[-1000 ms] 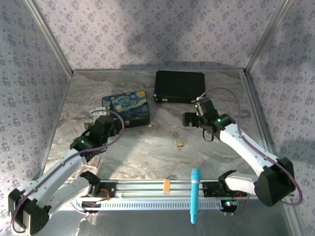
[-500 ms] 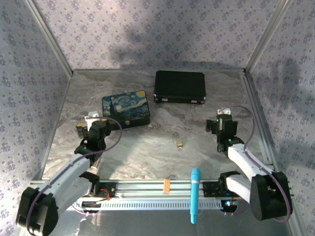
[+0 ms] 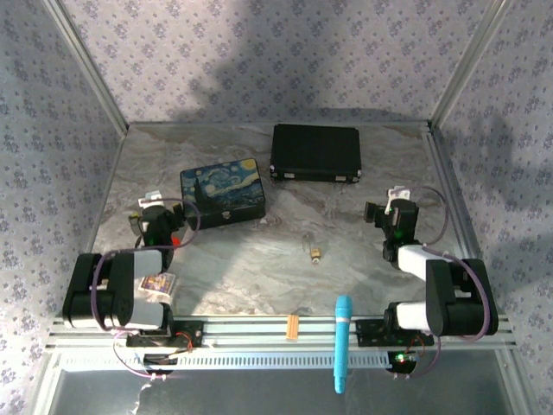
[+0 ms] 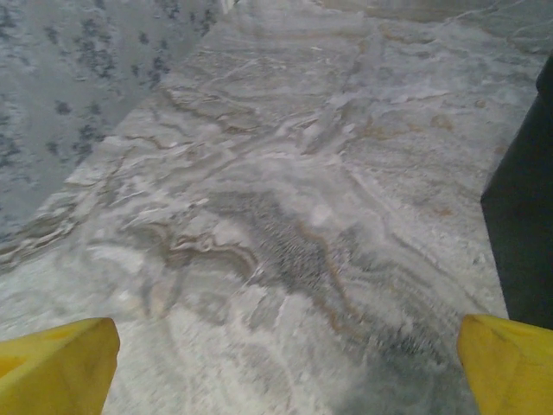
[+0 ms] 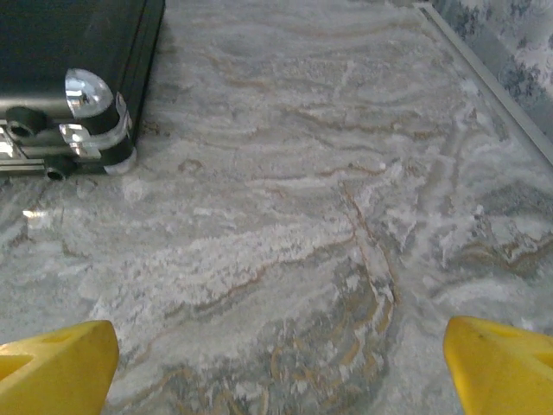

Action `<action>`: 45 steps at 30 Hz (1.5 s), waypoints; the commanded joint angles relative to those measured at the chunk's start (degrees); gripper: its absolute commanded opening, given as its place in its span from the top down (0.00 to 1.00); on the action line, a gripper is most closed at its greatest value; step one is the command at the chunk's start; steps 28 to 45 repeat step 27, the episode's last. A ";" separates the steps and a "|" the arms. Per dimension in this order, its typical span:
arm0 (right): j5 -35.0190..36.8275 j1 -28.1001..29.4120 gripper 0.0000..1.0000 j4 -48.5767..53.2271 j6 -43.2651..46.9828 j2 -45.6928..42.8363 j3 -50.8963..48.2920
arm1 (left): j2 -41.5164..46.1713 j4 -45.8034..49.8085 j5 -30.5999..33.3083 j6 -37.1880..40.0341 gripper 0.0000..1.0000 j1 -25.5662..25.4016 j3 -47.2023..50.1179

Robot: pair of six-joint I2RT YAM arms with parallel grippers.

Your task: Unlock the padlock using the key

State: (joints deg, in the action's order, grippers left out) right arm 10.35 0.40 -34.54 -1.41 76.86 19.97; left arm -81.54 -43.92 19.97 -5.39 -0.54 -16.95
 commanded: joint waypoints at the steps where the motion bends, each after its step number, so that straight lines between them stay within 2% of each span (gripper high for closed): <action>1: -0.92 -0.94 0.02 -10.38 1.73 3.67 -0.43 | -3.86 -10.44 -6.46 -0.03 0.00 0.89 -1.24; 3: -0.20 -1.53 0.02 -14.25 0.59 7.44 -0.95 | -6.20 -12.22 -6.14 -0.09 0.00 0.94 -1.66; 5: 0.72 -1.43 0.01 -17.15 0.43 10.53 -0.45 | -5.43 -7.93 -7.09 0.03 0.00 0.96 -3.25; 6: 0.96 -1.42 0.01 -12.81 0.27 9.82 0.95 | -6.13 -8.22 -7.46 0.36 0.00 0.89 -3.63; 9: 0.05 -1.09 0.01 -11.35 1.25 9.93 2.04 | -6.22 -5.97 -8.12 0.72 0.00 0.97 -4.86; 45: -0.88 -0.84 0.01 -11.58 1.89 10.23 2.09 | -6.27 -4.51 -8.36 2.14 0.00 0.08 -5.73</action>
